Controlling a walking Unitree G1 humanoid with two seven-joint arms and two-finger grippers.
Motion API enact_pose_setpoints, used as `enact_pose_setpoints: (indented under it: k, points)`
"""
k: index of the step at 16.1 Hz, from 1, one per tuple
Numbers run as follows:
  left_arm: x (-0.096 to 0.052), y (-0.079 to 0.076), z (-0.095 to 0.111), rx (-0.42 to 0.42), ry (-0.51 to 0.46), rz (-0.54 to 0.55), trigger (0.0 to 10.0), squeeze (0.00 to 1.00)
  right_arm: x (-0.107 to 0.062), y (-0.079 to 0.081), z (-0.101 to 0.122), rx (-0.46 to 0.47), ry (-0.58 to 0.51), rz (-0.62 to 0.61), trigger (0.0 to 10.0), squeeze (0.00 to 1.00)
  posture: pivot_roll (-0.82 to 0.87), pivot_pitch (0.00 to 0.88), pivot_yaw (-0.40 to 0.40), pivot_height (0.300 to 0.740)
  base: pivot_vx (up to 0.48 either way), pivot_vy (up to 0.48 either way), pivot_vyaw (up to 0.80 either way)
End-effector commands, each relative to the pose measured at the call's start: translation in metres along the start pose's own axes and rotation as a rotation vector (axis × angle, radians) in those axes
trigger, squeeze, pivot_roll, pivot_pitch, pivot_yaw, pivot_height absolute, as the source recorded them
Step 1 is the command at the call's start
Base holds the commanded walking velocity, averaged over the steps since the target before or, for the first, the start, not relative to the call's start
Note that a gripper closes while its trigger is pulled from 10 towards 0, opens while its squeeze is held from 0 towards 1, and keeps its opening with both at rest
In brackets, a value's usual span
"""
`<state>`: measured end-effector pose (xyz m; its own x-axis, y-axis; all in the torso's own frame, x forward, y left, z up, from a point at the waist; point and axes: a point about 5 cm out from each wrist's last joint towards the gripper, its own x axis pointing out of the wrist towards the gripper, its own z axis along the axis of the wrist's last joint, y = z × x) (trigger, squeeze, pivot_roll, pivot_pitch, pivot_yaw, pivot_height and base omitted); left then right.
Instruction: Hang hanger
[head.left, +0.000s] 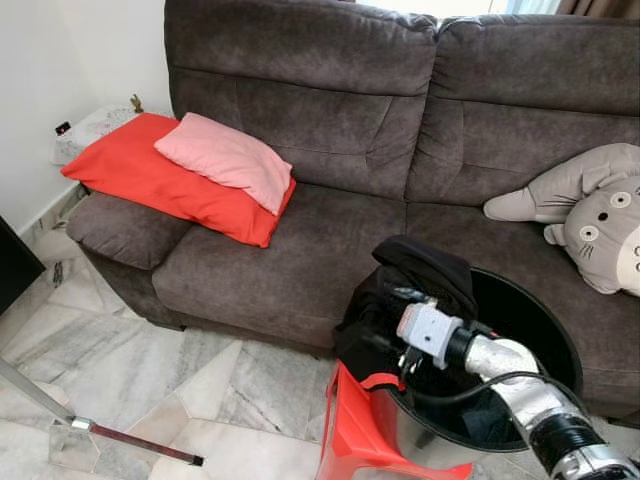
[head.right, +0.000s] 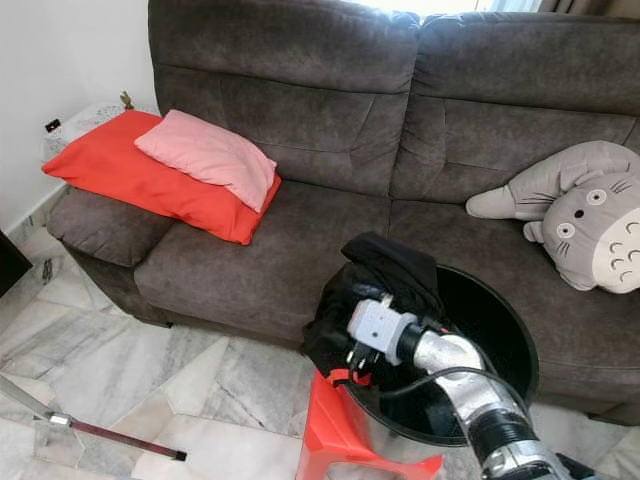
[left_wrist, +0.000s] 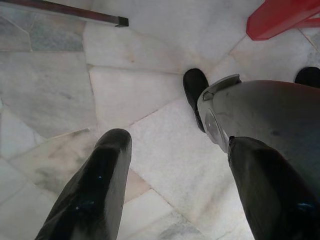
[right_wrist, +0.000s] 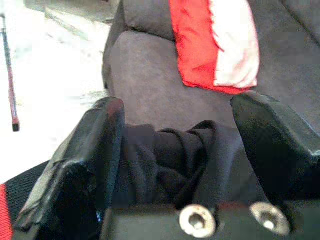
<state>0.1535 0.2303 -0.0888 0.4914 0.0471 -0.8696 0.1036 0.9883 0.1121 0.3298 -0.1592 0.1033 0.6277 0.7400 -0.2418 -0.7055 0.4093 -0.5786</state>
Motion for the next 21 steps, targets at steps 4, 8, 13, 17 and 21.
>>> enact_pose_setpoints:
  k: [4, 8, 13, 17, 21]
  points:
    - [-0.001, 0.001, -0.008, -0.007, 0.026, -0.003, 10.0, 0.00, -0.004, 0.014, -0.005, 0.064, -0.011, 0.127, 10.0, 0.00, -0.07, 0.109, 0.042, 0.740, 0.000, 0.000, 0.00]
    - [0.000, -0.010, -0.008, -0.006, 0.029, -0.025, 10.0, 0.00, -0.008, 0.025, -0.009, 0.104, -0.009, 0.205, 10.0, 0.00, -0.07, 0.101, 0.040, 0.740, 0.000, 0.000, 0.00]
    - [-0.001, -0.008, -0.013, -0.017, 0.038, -0.031, 10.0, 0.00, -0.013, 0.035, -0.002, 0.122, -0.043, 0.383, 10.0, 0.00, -0.07, 0.110, 0.031, 0.740, 0.000, 0.000, 0.00]
    - [-0.001, -0.006, -0.012, -0.023, 0.040, -0.034, 10.0, 0.00, -0.023, 0.045, 0.007, 0.113, -0.049, 0.516, 10.0, 0.00, -0.07, 0.112, 0.033, 0.740, 0.000, 0.000, 0.00]
    - [0.002, -0.017, -0.004, -0.019, 0.025, -0.041, 10.0, 0.00, -0.019, -0.005, 0.030, 0.082, -0.181, 0.109, 10.0, 0.00, -0.08, 0.114, 0.033, 0.740, 0.000, 0.000, 0.00]
